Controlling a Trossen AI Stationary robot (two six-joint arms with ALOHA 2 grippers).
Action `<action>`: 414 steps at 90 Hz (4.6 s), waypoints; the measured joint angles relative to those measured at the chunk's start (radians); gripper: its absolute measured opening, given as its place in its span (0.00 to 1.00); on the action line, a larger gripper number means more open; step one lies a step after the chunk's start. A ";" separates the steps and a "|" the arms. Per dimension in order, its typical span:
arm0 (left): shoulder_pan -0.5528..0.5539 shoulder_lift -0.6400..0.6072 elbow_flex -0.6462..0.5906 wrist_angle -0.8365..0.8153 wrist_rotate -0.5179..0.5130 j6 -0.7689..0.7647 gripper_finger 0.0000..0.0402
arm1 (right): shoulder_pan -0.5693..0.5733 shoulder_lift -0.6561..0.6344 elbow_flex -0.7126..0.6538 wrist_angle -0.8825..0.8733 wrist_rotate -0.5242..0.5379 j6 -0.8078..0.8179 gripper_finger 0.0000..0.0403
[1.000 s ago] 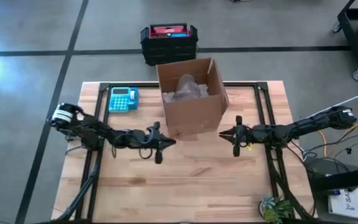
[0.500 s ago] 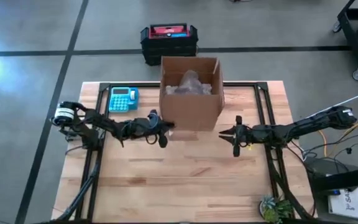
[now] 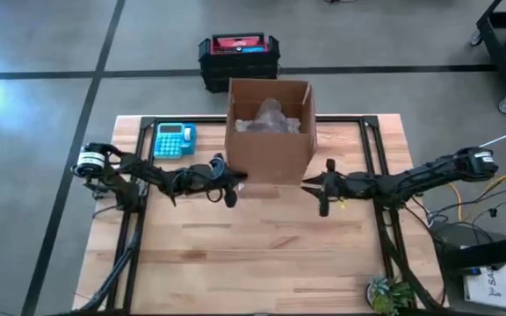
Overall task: Wrap mug
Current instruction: Adjust the cardboard box, then return to Home Position
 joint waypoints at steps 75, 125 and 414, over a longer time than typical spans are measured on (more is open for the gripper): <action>0.029 -0.046 0.000 -0.036 0.155 -0.010 0.00 | -0.173 0.068 0.043 0.004 -0.261 0.003 0.07; -0.128 -0.804 -0.139 -0.558 0.147 -0.021 0.00 | -0.126 -0.598 -0.095 -0.275 -0.402 0.191 0.16; -0.109 -1.316 -0.442 -0.851 0.128 -0.095 0.02 | -0.126 -1.100 -0.180 -0.626 -0.270 0.117 0.10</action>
